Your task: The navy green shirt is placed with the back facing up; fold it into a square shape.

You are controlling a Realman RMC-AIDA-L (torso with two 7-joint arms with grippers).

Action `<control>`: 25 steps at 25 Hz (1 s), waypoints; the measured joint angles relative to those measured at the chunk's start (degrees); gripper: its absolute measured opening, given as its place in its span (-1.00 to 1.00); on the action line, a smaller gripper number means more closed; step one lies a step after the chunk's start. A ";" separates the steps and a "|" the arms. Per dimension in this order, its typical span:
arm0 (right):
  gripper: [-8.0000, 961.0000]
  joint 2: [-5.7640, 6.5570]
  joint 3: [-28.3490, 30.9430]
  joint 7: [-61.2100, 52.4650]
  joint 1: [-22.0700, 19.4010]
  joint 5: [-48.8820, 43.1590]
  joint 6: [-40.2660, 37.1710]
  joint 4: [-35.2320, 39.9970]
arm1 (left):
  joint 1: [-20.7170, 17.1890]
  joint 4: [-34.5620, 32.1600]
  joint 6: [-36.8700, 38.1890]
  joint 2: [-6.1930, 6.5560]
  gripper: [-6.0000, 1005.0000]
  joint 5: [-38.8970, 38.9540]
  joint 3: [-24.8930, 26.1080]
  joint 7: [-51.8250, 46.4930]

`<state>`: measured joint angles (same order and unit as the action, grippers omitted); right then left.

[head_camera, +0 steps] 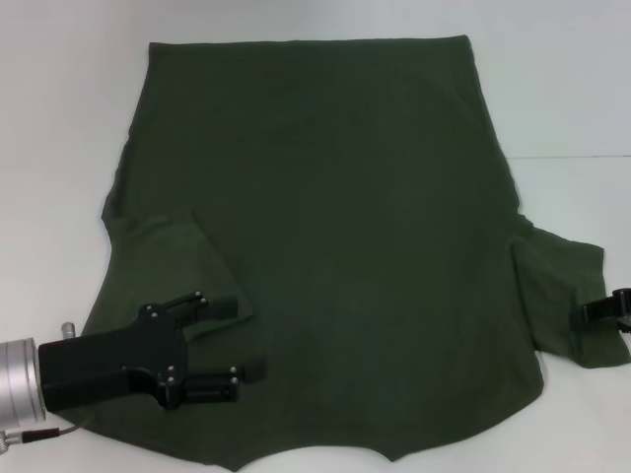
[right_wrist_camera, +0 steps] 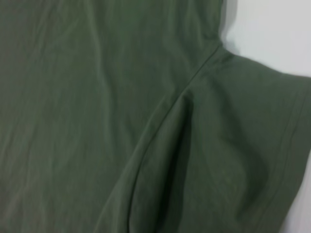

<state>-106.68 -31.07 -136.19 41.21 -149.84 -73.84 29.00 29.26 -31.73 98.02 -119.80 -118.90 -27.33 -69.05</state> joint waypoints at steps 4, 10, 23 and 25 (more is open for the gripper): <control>0.10 0.00 0.15 -0.03 0.03 0.00 0.26 0.05 | 0.03 0.00 -0.03 0.01 0.89 0.02 0.00 0.01; -0.26 0.01 0.15 -0.04 -0.17 0.00 1.05 0.03 | -0.20 0.00 -0.03 -0.03 0.89 0.31 0.00 0.04; -0.44 -0.18 0.19 2.50 -0.50 0.99 1.56 0.59 | -0.35 0.00 -0.08 -0.16 0.89 0.63 0.00 0.06; -0.57 -0.13 0.20 2.50 -0.51 1.23 1.54 0.60 | -0.35 0.00 -0.10 -0.16 0.89 0.67 0.00 0.06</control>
<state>-106.81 -30.87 -133.69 40.69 -148.62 -72.29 29.59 28.91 -31.73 97.92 -119.96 -118.23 -27.33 -68.99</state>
